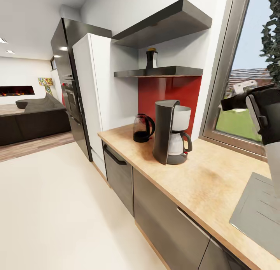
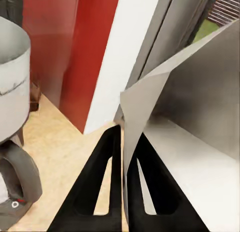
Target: Set up a coffee station on the kitchen countertop: keep the coffee maker on the countertop, move the bottle of coffee from the kitchen shelf to the counter next to the coffee maker, place a paper coffee filter on top of the coffee maker, put the saucer next to the coffee maker with the coffee cup on the saucer, and place the electric kettle next to the coffee maker.
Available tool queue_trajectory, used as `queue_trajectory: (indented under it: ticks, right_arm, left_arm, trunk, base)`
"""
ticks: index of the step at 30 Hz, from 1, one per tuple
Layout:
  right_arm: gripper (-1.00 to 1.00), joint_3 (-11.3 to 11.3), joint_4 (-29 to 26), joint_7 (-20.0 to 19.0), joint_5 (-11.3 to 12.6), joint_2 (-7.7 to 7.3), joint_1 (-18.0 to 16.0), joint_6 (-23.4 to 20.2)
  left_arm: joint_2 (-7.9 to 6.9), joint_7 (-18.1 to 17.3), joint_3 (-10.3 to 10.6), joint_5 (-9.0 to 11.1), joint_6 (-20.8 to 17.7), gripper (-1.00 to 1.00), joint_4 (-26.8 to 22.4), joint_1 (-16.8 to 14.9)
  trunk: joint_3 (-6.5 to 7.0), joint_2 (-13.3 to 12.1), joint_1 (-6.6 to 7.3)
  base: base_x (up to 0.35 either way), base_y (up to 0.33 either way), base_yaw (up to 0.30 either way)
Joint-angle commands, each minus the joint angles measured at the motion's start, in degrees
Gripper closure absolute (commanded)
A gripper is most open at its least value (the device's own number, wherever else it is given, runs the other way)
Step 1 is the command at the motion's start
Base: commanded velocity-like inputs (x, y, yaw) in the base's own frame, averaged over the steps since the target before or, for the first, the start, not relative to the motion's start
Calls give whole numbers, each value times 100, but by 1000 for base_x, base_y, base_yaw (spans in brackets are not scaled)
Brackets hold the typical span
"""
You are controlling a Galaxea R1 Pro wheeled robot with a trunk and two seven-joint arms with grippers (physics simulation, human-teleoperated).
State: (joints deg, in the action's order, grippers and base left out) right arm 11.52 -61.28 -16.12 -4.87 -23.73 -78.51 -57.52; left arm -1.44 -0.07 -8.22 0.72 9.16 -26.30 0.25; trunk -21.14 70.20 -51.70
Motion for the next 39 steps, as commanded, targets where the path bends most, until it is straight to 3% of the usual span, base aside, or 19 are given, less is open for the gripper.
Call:
queue_trajectory:
  ticks: [1,3,4,7,9,14,26,28,29,31,39]
  right_arm:
    - [100,298,841,-550,-33,-18,-621,-22]
    - [100,890,1914,-1311,-38,-14,-1343,-16]
    - [100,1647,2614,-2132,-35,3,-1852,-9]
    - [100,2205,2959,-3037,-38,13,-2184,-7]
    - [100,2342,3056,-3317,-39,15,-2310,-6]
    - [100,2464,3137,-3582,-37,10,-2441,-5]
    - [100,2497,3118,-3639,-49,16,-2626,-5]
    - [100,2500,3115,-3637,-136,21,-2630,-3]
    - [100,2503,3114,-3636,-385,31,-2633,1]
    - [100,2503,3114,-3636,-515,68,-2635,2]
    - [100,2504,3083,-3636,-657,197,-2649,4]
  left_arm:
    - [-2,-1,-18,8,7,-100,-9,2]
    - [-4,-2,-26,8,7,-100,-9,2]
    - [-5,-5,-29,8,7,-100,-10,2]
    - [-5,-9,-30,8,7,-100,-11,2]
    - [-5,-10,-31,8,6,-100,-13,2]
    - [-5,-11,-31,8,3,-100,-10,2]
    - [-5,-11,-34,8,3,-100,-9,2]
    - [-5,-7,-37,8,1,-100,-8,2]
    - [-8,-4,-39,8,-1,-100,-7,3]
    - [-7,-3,-39,8,-1,-100,-7,2]
    - [-10,-2,-40,8,-1,-100,-8,2]
  trunk:
    - [-7,4,0]
    - [-7,4,0]
    - [-7,4,0]
    - [-7,4,0]
    - [-7,4,0]
    - [-7,4,0]
    - [-7,4,0]
    - [-7,4,0]
    - [-7,4,0]
    - [-7,4,0]
    - [-7,4,0]
  base:
    - [0,0,0]
    - [0,0,0]
    - [0,0,0]
    - [0,0,0]
    - [26,0,0]
    - [82,0,0]
    - [78,10,0]
    - [42,7,0]
    - [86,67,0]
    - [136,113,0]
    - [95,84,0]
